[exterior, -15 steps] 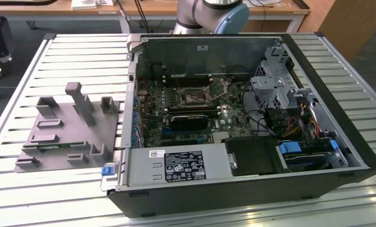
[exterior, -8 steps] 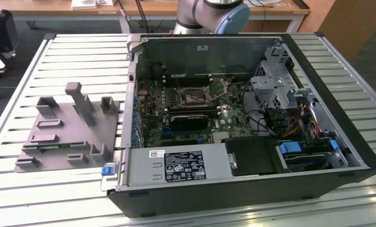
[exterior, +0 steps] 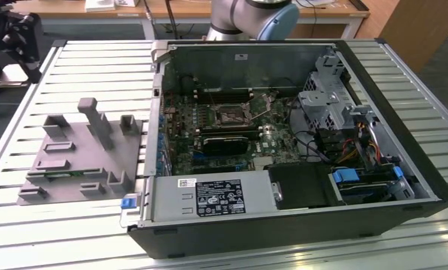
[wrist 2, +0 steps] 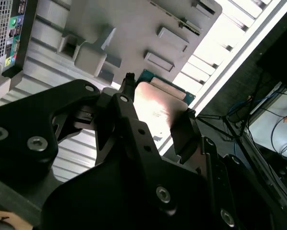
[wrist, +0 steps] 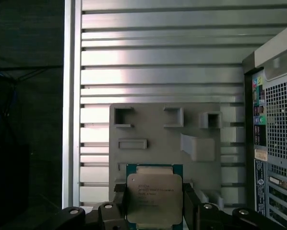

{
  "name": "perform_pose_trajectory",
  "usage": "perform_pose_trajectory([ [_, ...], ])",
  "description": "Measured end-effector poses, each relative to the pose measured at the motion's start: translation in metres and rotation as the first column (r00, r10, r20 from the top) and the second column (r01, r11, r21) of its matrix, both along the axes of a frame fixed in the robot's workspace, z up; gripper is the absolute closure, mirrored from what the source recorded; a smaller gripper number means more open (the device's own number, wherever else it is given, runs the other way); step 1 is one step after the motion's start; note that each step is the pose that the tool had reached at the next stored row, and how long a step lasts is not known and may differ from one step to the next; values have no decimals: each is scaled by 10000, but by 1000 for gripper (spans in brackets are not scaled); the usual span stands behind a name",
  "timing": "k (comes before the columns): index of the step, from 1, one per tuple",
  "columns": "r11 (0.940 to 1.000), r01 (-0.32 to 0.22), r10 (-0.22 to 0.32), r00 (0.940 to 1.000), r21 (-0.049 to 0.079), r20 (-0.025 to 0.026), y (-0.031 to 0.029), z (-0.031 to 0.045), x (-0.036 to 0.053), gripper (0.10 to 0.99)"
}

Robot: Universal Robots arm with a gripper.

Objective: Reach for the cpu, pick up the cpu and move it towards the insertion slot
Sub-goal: 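Pick up the cpu and move it towards the insertion slot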

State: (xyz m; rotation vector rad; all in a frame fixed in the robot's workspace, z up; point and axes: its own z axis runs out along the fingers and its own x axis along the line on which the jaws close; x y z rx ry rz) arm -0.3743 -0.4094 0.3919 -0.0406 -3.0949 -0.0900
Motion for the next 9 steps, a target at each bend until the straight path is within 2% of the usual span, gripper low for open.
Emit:
perform_pose_trajectory([
  [1,10000,0,0,10000,-1,-19,0,-1,38,541],
  [6,10000,-1,1,9998,12,-177,-4,-10,230,541],
  [9,10000,0,3,9997,91,-234,-8,-27,332,541],
])
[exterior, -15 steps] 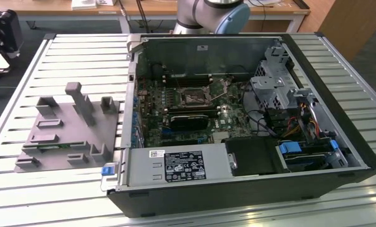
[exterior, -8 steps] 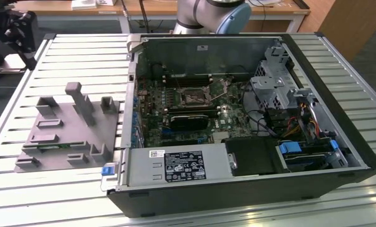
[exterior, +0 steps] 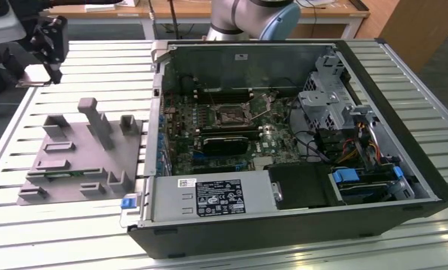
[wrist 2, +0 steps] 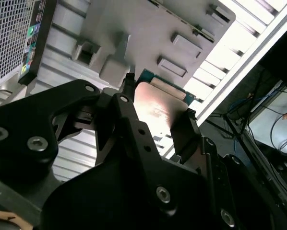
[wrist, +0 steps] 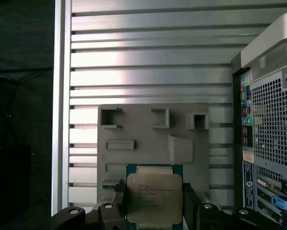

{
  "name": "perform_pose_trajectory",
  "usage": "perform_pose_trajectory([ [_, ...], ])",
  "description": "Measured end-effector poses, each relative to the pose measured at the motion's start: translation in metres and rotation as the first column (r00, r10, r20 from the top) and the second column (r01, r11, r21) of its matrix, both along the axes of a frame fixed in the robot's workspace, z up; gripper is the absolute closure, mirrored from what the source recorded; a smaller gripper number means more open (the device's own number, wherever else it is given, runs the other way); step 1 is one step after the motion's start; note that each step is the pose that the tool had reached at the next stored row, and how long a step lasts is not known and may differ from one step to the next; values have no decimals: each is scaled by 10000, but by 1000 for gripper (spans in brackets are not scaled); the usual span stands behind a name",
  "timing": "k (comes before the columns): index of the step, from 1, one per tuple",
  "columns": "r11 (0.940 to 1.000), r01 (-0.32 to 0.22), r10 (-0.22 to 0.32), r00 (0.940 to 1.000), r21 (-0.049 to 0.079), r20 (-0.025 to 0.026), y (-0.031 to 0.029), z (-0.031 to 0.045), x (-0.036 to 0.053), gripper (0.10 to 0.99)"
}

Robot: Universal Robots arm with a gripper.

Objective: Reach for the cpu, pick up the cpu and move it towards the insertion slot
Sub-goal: 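Pick up the cpu and move it towards the insertion slot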

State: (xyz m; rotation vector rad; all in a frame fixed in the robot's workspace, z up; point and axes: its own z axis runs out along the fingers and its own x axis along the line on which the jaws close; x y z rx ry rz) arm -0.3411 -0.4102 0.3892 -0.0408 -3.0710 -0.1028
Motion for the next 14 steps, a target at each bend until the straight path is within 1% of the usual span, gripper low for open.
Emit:
perform_pose_trajectory([
  [3,10000,0,0,10000,54,-10,-1,-8,125,541],
  [12,10000,0,0,10000,67,-10,-2,-11,535,541],
  [14,10000,0,0,10000,77,-9,-1,-18,602,541],
])
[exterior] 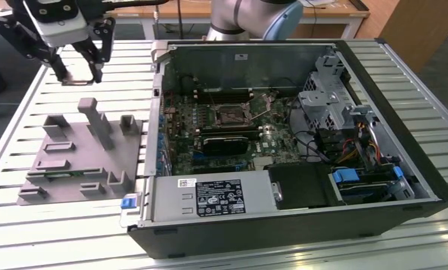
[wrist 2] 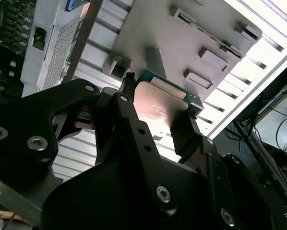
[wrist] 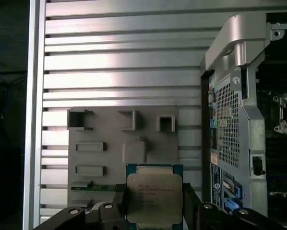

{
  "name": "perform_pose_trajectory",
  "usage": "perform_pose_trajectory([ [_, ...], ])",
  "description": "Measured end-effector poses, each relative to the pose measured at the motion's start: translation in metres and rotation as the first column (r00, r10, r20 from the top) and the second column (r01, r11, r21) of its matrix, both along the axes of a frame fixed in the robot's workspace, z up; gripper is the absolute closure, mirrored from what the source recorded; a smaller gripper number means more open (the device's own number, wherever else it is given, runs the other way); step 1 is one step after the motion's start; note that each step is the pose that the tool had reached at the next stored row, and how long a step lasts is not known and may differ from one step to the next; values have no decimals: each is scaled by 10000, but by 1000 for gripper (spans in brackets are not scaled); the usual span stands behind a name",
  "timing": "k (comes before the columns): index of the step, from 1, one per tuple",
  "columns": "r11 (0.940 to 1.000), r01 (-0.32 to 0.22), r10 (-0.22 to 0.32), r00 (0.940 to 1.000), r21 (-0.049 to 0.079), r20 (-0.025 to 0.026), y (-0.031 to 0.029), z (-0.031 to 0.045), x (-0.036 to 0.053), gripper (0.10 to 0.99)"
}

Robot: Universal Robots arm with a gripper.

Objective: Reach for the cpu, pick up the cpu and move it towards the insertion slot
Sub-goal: 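Pick up the cpu and move it towards the insertion slot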

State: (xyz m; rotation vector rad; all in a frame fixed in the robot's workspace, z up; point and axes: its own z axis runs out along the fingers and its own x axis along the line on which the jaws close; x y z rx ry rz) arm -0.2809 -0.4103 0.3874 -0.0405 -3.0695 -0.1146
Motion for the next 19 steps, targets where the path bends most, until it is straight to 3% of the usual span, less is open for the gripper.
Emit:
perform_pose_trajectory([
  [7,10000,-4,4,10000,5,49,0,-26,245,541],
  [9,10000,-6,6,10000,5,90,0,-34,300,541],
  [12,10000,-7,7,9995,7,321,0,-36,347,541],
  [15,10000,-8,7,9988,5,498,0,-41,432,541],
  [17,10000,-8,8,9984,5,558,0,-51,511,541],
  [19,10000,-8,8,9983,4,582,0,-66,600,541],
])
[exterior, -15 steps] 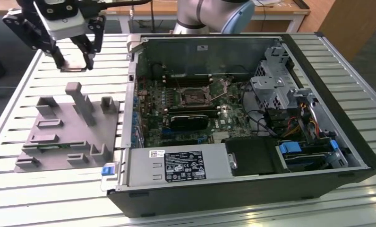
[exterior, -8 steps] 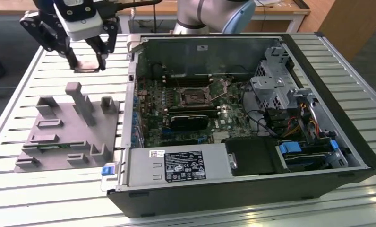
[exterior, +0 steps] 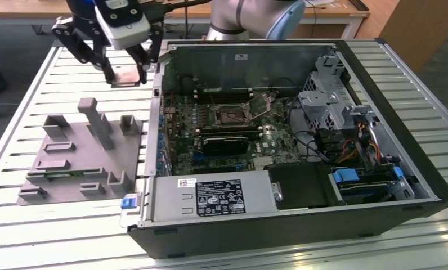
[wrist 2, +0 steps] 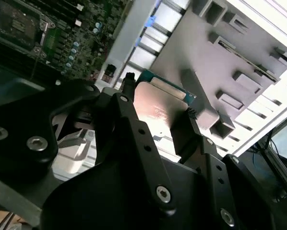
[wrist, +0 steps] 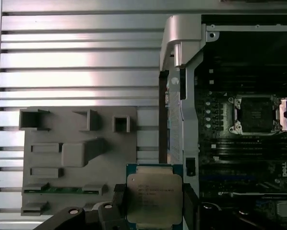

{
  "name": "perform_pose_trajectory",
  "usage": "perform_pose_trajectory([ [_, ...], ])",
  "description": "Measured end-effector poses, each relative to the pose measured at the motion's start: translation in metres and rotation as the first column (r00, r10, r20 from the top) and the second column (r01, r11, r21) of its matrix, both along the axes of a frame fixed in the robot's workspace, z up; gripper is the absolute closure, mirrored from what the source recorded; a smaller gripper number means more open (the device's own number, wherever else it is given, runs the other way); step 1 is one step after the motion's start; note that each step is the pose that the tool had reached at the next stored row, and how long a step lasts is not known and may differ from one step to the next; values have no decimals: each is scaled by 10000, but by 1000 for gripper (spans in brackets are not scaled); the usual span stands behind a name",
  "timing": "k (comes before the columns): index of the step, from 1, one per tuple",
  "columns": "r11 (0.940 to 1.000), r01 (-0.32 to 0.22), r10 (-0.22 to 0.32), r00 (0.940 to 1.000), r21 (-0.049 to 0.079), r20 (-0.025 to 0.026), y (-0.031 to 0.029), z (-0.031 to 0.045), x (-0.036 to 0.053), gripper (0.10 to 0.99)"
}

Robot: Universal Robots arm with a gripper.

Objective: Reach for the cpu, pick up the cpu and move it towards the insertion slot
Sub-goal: 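Pick up the cpu and move it towards the insertion slot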

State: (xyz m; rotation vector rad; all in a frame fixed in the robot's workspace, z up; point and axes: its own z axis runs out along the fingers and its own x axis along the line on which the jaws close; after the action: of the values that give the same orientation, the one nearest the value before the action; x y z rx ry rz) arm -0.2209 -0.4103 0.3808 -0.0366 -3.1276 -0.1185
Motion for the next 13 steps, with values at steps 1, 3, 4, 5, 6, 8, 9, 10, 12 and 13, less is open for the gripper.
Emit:
perform_pose_trajectory([
  [1,10000,0,0,10000,0,4,0,-10,48,541],
  [3,10000,0,0,10000,2,10,1,-30,139,541],
  [4,10000,0,0,10000,1,9,1,-39,184,541],
  [5,10000,0,0,10000,1,9,1,-47,228,541],
  [6,10000,0,0,10000,0,8,2,-53,273,541],
  [8,10000,0,0,10000,0,9,3,-62,365,541],
  [9,10000,-1,1,10000,0,10,5,-65,406,541],
  [10,10000,0,0,10000,1,11,7,-70,448,541],
  [12,10000,0,0,10000,0,12,11,-81,535,541],
  [13,10000,0,0,10000,0,12,12,-87,580,541],
])
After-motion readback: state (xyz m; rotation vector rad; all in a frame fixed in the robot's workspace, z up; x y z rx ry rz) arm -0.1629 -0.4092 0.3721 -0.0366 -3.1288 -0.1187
